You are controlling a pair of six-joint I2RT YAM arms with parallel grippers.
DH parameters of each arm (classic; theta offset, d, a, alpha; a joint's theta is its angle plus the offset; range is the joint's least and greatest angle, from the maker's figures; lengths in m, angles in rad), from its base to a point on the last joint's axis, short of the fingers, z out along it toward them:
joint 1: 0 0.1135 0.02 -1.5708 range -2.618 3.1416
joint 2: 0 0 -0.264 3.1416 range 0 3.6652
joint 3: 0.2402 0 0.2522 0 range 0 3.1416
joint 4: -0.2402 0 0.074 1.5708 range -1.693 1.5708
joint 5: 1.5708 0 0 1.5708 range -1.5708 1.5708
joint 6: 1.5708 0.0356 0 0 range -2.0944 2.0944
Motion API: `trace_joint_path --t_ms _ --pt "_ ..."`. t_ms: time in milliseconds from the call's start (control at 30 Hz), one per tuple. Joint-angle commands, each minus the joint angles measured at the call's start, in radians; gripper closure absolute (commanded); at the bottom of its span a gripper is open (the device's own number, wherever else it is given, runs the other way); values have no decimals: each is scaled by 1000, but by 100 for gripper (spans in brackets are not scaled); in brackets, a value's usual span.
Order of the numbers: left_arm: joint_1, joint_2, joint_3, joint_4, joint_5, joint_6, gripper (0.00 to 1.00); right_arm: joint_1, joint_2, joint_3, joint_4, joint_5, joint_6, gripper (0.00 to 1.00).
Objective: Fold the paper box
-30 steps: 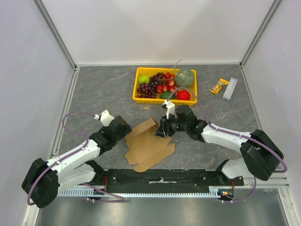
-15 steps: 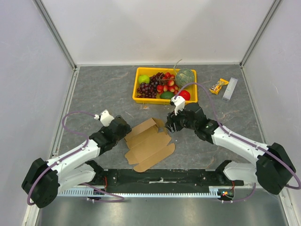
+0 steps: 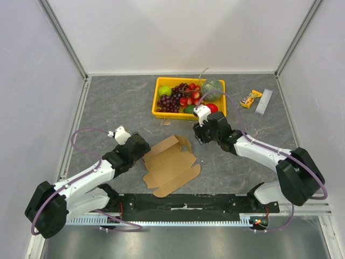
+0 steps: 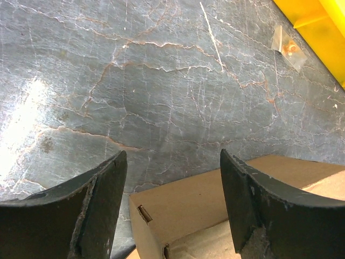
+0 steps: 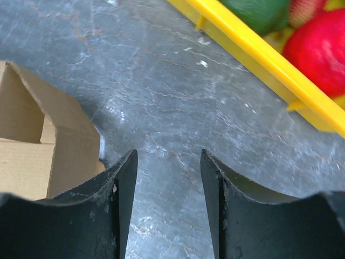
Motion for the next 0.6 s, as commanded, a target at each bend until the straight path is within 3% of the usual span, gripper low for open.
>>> trace_joint_path --t_ms 0,300,567 --pt "-5 -12 28 3 -49 -4 24 -4 66 67 47 -172 -143 43" --pt "-6 0 43 2 -53 7 24 -2 97 20 67 -442 -214 47" --pt "-5 60 103 55 -27 60 24 -1 81 -3 87 -504 -211 50"
